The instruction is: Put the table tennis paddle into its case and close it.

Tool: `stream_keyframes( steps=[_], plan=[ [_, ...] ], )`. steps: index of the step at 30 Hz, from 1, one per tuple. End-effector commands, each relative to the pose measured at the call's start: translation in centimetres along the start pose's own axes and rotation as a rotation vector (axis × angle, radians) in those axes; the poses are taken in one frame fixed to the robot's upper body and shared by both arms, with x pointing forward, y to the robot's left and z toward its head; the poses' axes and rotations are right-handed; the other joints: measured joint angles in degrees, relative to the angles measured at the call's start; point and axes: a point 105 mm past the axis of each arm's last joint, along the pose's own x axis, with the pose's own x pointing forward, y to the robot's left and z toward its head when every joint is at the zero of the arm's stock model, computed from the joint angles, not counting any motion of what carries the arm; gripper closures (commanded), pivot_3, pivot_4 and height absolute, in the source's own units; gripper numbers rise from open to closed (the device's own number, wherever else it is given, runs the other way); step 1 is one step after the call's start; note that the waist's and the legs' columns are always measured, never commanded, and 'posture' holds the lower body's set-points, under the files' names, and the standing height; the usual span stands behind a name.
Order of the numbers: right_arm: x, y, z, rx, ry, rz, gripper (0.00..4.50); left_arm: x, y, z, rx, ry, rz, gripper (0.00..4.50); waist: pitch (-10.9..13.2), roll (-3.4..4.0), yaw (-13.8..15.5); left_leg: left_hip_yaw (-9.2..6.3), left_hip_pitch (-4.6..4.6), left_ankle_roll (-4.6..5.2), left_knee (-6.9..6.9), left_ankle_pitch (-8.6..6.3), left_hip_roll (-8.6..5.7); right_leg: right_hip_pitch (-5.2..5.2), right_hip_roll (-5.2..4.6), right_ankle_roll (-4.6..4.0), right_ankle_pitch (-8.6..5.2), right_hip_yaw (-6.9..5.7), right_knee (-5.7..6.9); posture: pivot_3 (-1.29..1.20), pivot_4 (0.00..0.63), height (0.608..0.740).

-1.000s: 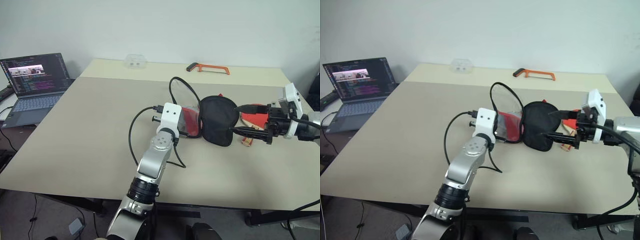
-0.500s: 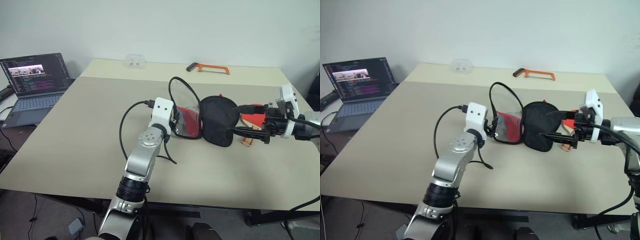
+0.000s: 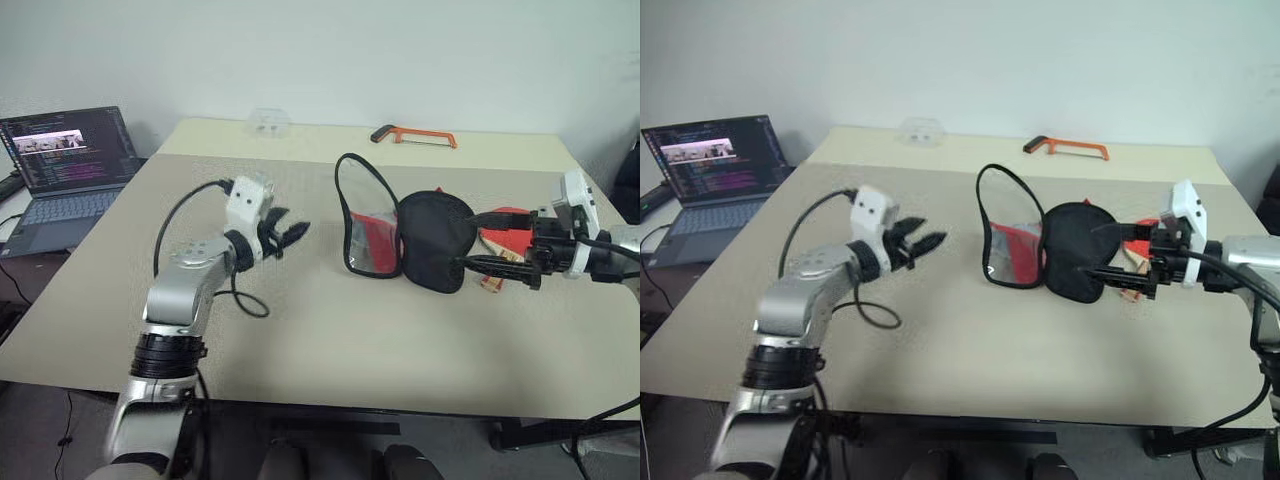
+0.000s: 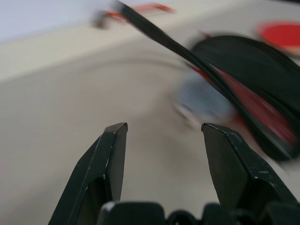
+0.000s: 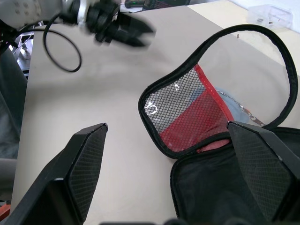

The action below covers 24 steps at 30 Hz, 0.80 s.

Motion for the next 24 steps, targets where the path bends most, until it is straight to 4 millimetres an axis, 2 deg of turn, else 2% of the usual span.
stream_keyframes(
  steps=[1,5,8,12,19,24],
  plan=[
    [-0.6,-0.1,1.2,-0.055,-0.011,-0.019,0.00,1.6,0.5,-0.2,0.046,-0.009,-0.067,1.77,0.0,0.00,0.2,0.00,0.00,0.00,0.01,0.00,0.00,0.01,-0.01,0.00,0.00,0.00,0.00,0.00,0.150,0.740],
    [-0.8,-0.1,1.3,-0.059,-0.008,-0.027,0.00,3.9,1.2,-0.7,0.086,0.016,-0.083,1.77,0.0,-0.03,0.3,0.01,-0.05,0.02,0.15,0.00,-0.03,0.01,-0.01,0.04,0.02,0.01,-0.01,0.00,0.150,0.740],
    [-0.9,0.0,1.3,-0.059,-0.008,-0.033,0.00,4.7,1.0,0.2,0.105,-0.012,-0.122,1.77,0.0,-0.03,0.2,0.05,-0.12,0.02,0.13,0.00,-0.04,-0.04,-0.02,0.05,0.03,0.04,-0.04,0.00,0.150,0.740],
    [-1.1,0.1,1.1,-0.052,-0.007,-0.049,0.00,3.9,0.8,1.6,0.097,-0.065,-0.197,1.77,0.0,-0.03,0.0,0.03,-0.15,0.02,0.02,0.00,0.01,-0.11,0.03,-0.01,-0.01,0.03,-0.03,0.00,0.150,0.740],
    [-1.3,0.4,1.0,-0.048,-0.007,-0.065,0.00,0.9,2.7,2.9,0.075,-0.093,-0.229,1.77,0.1,0.05,-0.2,0.00,-0.14,0.02,-0.02,0.00,0.11,-0.21,0.16,-0.07,-0.04,0.06,0.07,0.00,0.150,0.740],
    [-1.1,0.3,0.9,-0.048,-0.008,-0.072,0.00,1.0,3.3,4.1,0.017,-0.165,-0.189,1.77,0.1,0.04,0.2,-0.02,-0.16,0.02,0.09,0.00,0.07,-0.14,0.10,-0.06,-0.03,-0.01,0.09,0.00,0.150,0.740]
  ],
)
